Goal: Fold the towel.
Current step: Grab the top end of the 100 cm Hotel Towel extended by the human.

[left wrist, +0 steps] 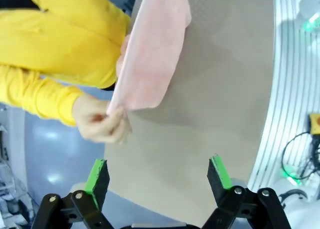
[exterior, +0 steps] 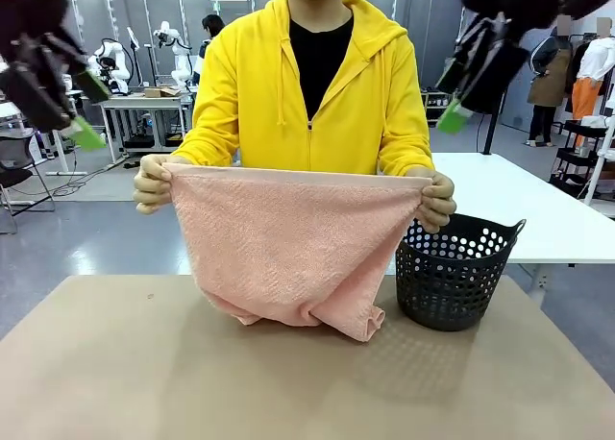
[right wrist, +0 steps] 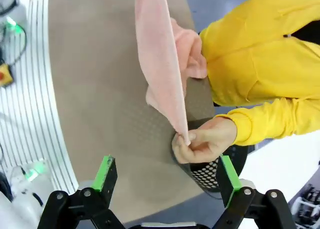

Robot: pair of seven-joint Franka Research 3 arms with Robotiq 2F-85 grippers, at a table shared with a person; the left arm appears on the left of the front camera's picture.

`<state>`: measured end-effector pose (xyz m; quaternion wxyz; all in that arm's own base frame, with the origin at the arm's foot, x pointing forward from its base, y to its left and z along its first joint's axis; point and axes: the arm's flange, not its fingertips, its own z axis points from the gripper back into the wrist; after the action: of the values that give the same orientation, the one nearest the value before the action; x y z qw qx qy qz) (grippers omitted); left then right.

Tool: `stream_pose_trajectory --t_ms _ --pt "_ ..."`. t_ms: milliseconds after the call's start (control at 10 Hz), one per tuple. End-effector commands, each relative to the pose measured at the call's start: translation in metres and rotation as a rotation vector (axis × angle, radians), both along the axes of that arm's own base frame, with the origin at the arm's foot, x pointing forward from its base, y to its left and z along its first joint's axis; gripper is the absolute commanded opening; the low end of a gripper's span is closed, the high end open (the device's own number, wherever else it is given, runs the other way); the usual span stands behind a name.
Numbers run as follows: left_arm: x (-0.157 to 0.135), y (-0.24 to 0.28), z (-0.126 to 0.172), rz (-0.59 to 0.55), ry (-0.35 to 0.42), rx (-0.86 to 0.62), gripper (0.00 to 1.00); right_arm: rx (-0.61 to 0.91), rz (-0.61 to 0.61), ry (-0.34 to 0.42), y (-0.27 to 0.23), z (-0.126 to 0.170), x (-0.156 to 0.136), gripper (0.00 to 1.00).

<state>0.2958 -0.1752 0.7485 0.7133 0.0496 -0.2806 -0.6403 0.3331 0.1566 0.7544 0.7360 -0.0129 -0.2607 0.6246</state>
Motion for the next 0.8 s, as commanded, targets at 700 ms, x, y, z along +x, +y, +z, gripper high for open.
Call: stream_pose_trajectory --t_ms 700 --pt "0.117 -0.079 -0.02 -0.165 0.048 0.197 1.0 -0.182 0.07 -0.035 0.04 -0.037 0.084 1.0"
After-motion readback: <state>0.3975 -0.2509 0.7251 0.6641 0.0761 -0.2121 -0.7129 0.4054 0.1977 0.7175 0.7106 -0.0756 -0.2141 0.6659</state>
